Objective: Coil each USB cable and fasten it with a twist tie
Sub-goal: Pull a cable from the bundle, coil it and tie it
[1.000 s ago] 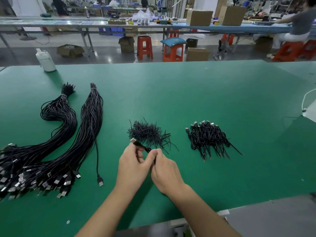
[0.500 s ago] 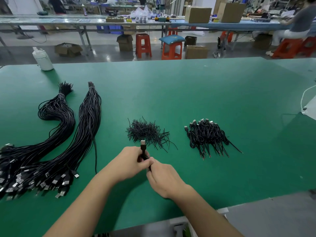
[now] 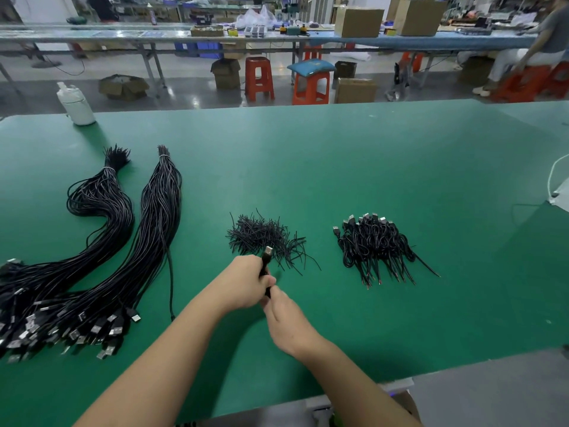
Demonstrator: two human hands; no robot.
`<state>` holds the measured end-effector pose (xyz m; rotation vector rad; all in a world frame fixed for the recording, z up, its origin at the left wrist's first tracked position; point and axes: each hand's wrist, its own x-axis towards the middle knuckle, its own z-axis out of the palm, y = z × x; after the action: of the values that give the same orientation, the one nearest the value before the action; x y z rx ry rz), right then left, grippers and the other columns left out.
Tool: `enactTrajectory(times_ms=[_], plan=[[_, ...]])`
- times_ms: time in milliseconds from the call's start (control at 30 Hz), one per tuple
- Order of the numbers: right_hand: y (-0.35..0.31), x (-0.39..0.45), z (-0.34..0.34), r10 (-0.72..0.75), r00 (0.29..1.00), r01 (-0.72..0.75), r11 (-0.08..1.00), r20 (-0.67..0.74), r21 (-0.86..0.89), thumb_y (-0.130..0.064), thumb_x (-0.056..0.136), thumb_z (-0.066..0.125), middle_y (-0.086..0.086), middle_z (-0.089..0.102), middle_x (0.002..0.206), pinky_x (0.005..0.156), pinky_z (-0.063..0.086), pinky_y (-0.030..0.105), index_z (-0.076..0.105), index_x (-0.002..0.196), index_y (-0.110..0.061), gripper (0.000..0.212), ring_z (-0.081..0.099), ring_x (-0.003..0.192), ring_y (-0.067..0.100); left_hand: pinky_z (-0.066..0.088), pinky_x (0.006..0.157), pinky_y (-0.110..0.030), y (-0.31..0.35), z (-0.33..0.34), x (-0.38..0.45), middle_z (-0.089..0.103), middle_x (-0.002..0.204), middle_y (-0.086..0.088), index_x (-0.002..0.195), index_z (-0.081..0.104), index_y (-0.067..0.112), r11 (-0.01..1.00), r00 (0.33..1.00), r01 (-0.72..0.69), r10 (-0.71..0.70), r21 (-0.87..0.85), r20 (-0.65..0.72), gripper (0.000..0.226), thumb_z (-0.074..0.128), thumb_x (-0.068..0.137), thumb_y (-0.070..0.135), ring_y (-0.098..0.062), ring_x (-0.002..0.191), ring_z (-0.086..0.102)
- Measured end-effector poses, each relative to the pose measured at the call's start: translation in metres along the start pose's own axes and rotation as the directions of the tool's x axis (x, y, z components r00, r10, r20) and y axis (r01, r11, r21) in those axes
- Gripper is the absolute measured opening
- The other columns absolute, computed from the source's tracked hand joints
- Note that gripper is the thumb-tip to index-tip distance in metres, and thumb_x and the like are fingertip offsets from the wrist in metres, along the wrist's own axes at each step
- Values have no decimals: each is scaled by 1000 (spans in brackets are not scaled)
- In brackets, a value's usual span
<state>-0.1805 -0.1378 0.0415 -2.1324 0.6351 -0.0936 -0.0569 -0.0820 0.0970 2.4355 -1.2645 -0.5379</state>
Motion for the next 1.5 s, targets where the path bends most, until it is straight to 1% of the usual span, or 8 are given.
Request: enactTrajectory(times_ms=[167, 300, 400, 500, 667, 1067, 1300, 1500], plan=[[11, 7, -4, 14, 993, -20, 999, -121, -48, -27, 107, 28, 13, 64, 101, 79, 48, 44, 53, 112, -10, 31, 60, 90, 33, 39, 62, -20, 1, 12, 10, 62, 78, 12, 85, 62, 26, 980, 1000, -24, 21, -196, -20, 11, 60, 95, 29, -6, 73, 58], [26, 17, -16, 78, 959, -57, 995, -272, 84, -28, 107, 31, 5, 59, 89, 78, 43, 42, 48, 93, -14, 26, 55, 83, 24, 44, 63, -28, -9, 21, 22, 62, 72, 6, 100, 65, 19, 771, 998, 39, -65, -636, -17, 6, 60, 97, 17, -12, 61, 52], [33, 21, -19, 161, 932, -90, 970, -323, 224, -28, 107, 34, -7, 45, 73, 71, 35, 34, 37, 76, -25, 31, 43, 67, 9, 44, 79, -26, -22, 30, 41, 64, 94, 5, 97, 66, 24, 937, 961, 130, -199, -323, -190, 8, 59, 96, 20, -15, 85, 59], [35, 23, -18, 171, 946, -114, 971, -276, 211, -30, 107, 33, -8, 45, 73, 71, 35, 35, 37, 76, -24, 32, 42, 67, 9, 47, 88, -32, -22, 42, 54, 55, 105, -2, 105, 64, 18, 975, 951, 158, -193, -158, -242, 13, 58, 95, 24, -24, 96, 58], [37, 25, -21, 155, 966, -118, 977, -208, 180, -32, 107, 33, 3, 57, 85, 81, 42, 42, 51, 95, -9, 32, 55, 86, 27, 45, 71, -32, -11, 57, 67, 51, 105, 1, 100, 60, 24, 981, 938, 195, -191, -15, -289, 13, 56, 95, 35, -25, 84, 60], [36, 26, -25, 162, 981, -139, 970, -108, 198, -40, 106, 30, -5, 47, 76, 78, 54, 50, 40, 79, -23, 33, 51, 74, 20, 39, 64, -34, -10, 58, 61, 49, 103, -5, 99, 51, 12, 967, 942, 203, -151, 153, -299, 16, 48, 95, 27, -27, 82, 57], [37, 25, -26, 105, 994, -98, 972, -21, 211, -37, 106, 30, -1, 56, 75, 68, 57, 39, 49, 90, -15, 33, 56, 67, 15, 46, 72, -38, -37, 47, 37, 59, 100, -8, 101, 53, 12, 970, 933, 192, -132, 152, -335, 11, 45, 95, 6, -30, 89, 60], [40, 26, -26, 86, 996, -87, 983, 16, 163, -42, 105, 31, -5, 49, 80, 84, 48, 46, 44, 84, -22, 32, 47, 77, 16, 45, 86, -28, -30, 45, 19, 68, 99, 0, 101, 74, 16, 965, 888, 101, -198, -243, -416, 17, 58, 95, 13, -20, 93, 62]])
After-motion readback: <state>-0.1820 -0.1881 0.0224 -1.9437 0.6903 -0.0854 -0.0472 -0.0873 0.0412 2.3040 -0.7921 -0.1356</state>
